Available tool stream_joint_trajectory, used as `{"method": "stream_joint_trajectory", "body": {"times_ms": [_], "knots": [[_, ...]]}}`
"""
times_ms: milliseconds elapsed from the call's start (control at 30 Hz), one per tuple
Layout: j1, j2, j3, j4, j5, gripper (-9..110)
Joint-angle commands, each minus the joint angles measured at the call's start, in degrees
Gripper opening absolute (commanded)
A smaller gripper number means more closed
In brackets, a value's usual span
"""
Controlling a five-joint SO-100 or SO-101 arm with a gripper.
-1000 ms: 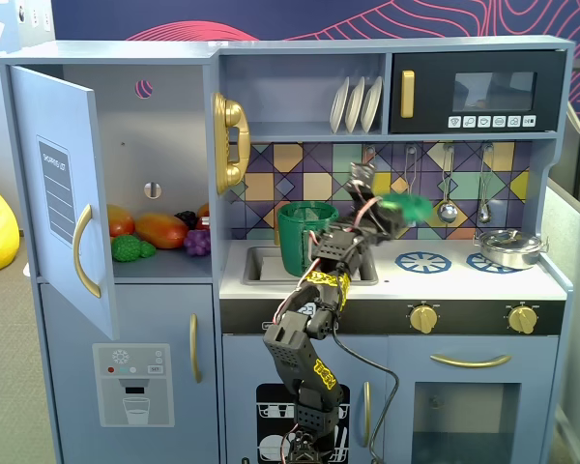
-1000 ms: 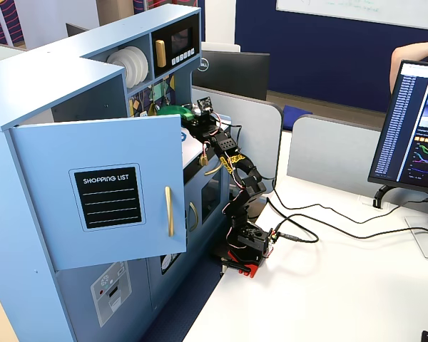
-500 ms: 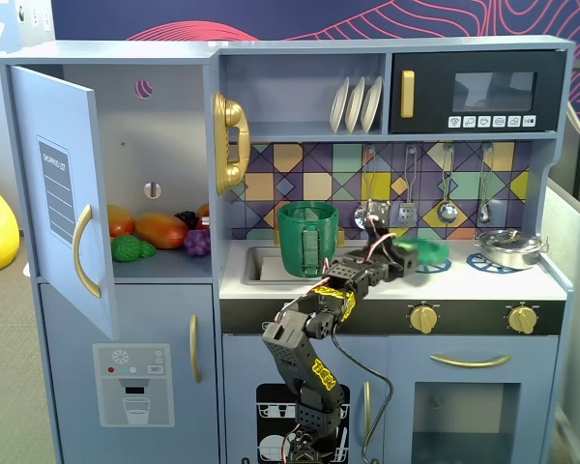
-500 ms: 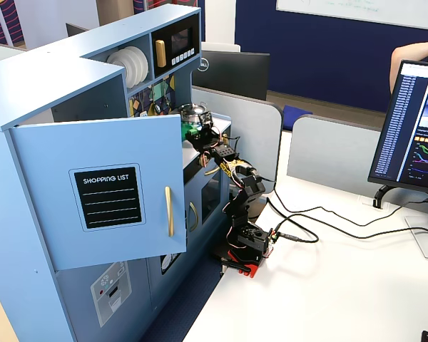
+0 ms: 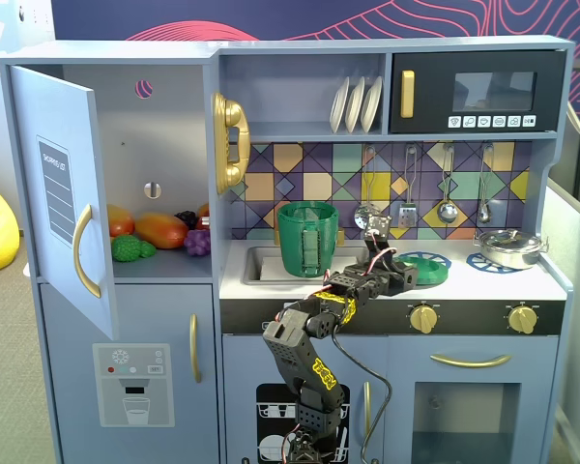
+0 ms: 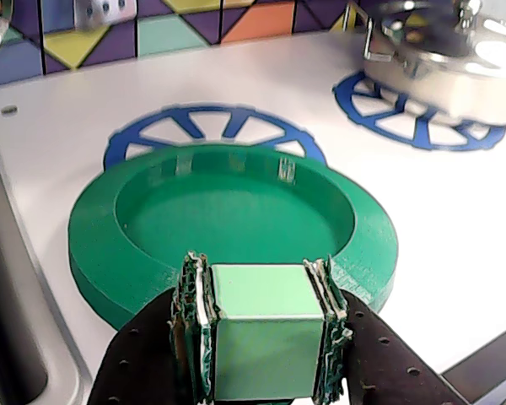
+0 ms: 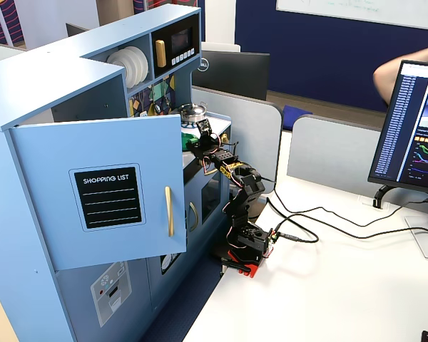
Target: Take off the lid from the green recipient and place it on the counter
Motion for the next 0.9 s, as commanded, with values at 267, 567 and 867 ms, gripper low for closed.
{"method": "stream_joint_trajectory", "body": {"times_ms": [267, 567, 867], "knots": [[1.23, 2.72, -2.46, -1.05, 1.14, 32], [-1.14, 21.18, -14.77, 32.34, 5.19, 30], [-6.77, 44.21, 10.46, 60.64, 1.14, 20]]}}
